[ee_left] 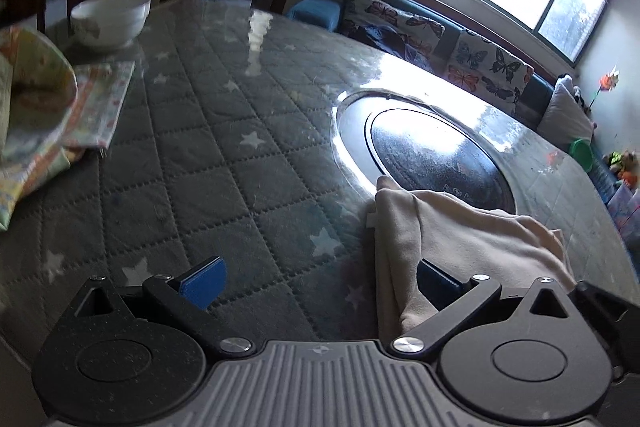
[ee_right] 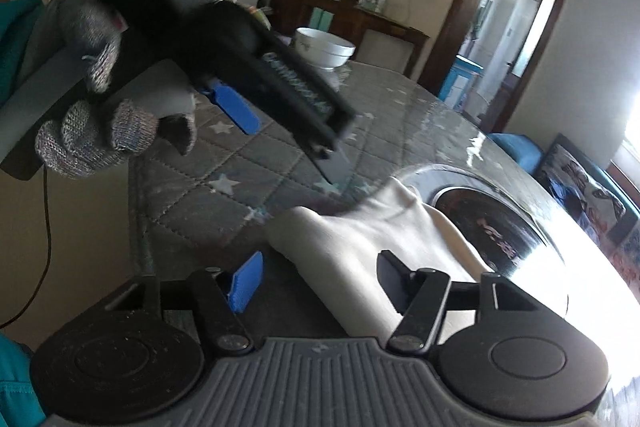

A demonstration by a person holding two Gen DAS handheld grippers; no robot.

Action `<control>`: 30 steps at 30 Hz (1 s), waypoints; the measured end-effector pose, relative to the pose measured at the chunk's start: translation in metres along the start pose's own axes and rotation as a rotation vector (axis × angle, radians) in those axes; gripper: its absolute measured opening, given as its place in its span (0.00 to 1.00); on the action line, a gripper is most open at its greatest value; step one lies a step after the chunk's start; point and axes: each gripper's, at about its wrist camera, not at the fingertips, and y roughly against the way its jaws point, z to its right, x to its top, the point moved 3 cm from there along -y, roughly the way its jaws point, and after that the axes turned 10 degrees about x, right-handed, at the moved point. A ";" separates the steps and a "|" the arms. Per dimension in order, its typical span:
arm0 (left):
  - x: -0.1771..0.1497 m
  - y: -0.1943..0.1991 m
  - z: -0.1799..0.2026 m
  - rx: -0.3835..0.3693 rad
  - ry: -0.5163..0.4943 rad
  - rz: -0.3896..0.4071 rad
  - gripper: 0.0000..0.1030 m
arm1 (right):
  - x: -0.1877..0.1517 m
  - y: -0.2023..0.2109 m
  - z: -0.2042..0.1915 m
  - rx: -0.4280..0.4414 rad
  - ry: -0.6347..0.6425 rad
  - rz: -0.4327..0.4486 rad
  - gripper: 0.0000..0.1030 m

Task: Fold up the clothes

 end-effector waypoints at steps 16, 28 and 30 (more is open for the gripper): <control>0.006 -0.020 0.008 -0.169 0.169 -0.133 1.00 | 0.007 -0.006 0.019 0.021 -0.105 0.036 0.16; 0.011 -0.044 0.023 -0.363 0.402 -0.255 0.89 | -0.004 0.028 0.067 0.156 -0.403 0.187 0.13; 0.011 -0.048 0.024 -0.392 0.432 -0.280 0.82 | -0.006 0.029 0.069 0.163 -0.410 0.192 0.13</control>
